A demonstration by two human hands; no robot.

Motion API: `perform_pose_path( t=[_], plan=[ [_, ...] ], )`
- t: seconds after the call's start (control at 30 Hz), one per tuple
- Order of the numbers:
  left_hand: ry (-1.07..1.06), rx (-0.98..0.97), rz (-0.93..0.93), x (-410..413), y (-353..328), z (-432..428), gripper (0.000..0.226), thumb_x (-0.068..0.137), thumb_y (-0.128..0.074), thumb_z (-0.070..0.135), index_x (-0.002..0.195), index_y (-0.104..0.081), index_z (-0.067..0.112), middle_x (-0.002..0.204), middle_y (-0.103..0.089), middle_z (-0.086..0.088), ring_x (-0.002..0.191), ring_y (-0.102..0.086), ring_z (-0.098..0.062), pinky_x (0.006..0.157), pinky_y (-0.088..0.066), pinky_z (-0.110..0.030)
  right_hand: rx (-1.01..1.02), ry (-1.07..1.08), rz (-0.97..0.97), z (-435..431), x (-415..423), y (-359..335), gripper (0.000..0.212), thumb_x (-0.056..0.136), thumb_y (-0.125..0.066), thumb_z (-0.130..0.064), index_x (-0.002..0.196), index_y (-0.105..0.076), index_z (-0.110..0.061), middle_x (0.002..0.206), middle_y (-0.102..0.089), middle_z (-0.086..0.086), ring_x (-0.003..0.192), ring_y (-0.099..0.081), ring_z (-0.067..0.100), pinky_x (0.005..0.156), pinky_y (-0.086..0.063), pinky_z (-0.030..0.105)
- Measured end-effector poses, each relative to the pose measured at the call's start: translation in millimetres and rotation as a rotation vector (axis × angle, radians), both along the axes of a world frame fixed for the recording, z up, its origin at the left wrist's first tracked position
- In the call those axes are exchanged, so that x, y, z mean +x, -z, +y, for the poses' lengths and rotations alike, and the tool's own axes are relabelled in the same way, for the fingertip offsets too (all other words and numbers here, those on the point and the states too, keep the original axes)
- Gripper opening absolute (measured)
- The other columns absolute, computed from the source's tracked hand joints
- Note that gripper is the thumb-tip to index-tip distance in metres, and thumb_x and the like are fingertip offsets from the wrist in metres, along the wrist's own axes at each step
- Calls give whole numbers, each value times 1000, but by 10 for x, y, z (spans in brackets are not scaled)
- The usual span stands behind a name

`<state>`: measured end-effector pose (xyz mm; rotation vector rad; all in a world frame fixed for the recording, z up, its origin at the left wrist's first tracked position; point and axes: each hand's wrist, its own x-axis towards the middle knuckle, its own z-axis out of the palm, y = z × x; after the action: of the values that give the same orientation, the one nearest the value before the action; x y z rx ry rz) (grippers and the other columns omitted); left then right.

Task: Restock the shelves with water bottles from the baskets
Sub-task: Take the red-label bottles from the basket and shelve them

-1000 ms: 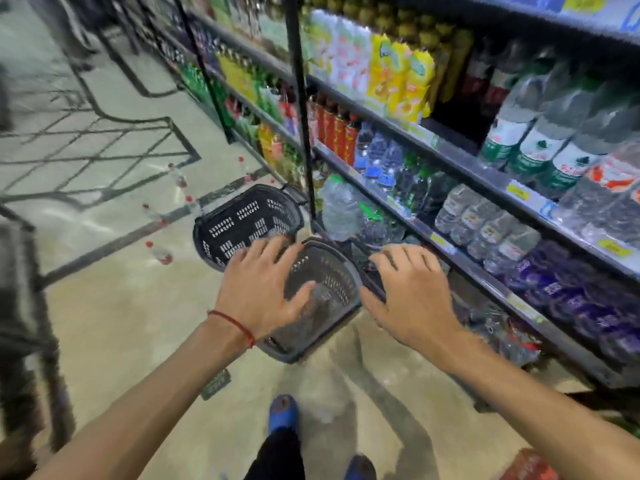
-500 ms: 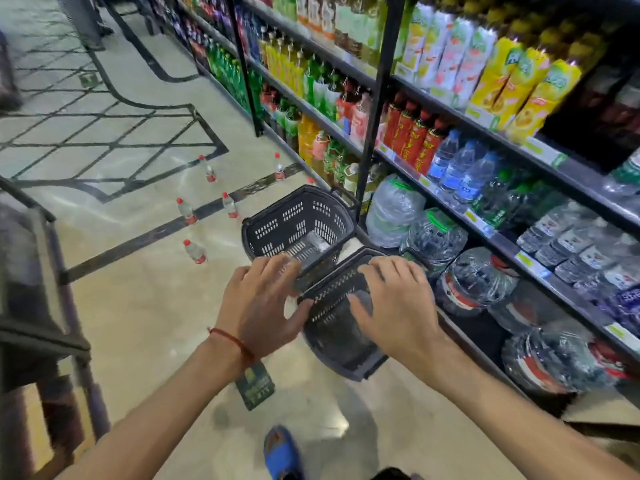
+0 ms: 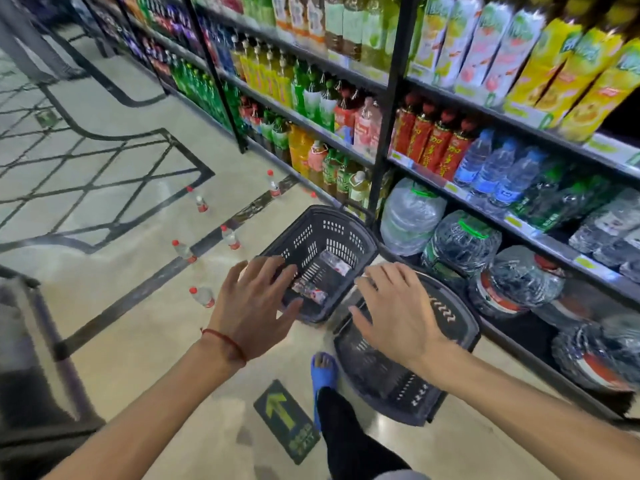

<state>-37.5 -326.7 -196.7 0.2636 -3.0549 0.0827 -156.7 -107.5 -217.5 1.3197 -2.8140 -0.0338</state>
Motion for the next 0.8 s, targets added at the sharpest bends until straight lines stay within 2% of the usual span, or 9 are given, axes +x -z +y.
perform_pose_path(
  t=[0.17, 0.3, 0.47, 0.6, 0.73, 0.8],
  plan=[
    [105, -70, -55, -927, 32, -674, 54, 92, -47, 53, 129, -64, 18, 127, -64, -6, 116, -61, -33, 95, -50, -48, 60, 67, -71, -652, -655, 154, 46, 100, -48, -49, 123, -66, -14, 127, -62, 10, 123, -54, 32, 113, -38, 49],
    [177, -59, -114, -1595, 76, -991, 51, 92, -59, 52, 134, -59, 23, 133, -61, -3, 122, -58, -29, 98, -48, -47, 40, 90, -79, -954, -1128, 163, 45, 98, -47, -47, 117, -68, -12, 123, -64, 10, 120, -55, 32, 112, -39, 48],
    [270, -15, -182, -2251, 107, -1316, 53, 94, -53, 52, 140, -53, 26, 140, -56, -1, 128, -54, -27, 103, -46, -45, 48, 182, -104, -1191, -1545, 147, 43, 94, -54, -48, 118, -68, -16, 121, -62, 7, 120, -55, 31, 112, -39, 47],
    [384, 10, -171, -2724, 211, -1609, 51, 93, -53, 49, 137, -55, 24, 137, -57, -2, 126, -54, -27, 102, -47, -45, 42, 309, -113, -1423, -1794, 194, 39, 94, -54, -46, 113, -68, -15, 118, -63, 8, 116, -56, 31, 109, -42, 48],
    [550, -32, -213, -3188, 385, -1941, 52, 92, -60, 49, 136, -59, 21, 134, -58, -6, 120, -56, -30, 91, -52, -45, 37, 470, -124, -1732, -1835, 270, 40, 94, -48, -44, 115, -66, -15, 119, -62, 8, 117, -55, 32, 110, -41, 49],
    [613, -55, -239, -3414, 444, -2102, 53, 88, -65, 48, 134, -61, 21, 134, -60, -7, 121, -56, -31, 90, -53, -47, 35, 576, -90, -1907, -1815, 286, 37, 92, -52, -44, 110, -68, -15, 113, -63, 9, 113, -57, 32, 110, -41, 49]
  ],
)
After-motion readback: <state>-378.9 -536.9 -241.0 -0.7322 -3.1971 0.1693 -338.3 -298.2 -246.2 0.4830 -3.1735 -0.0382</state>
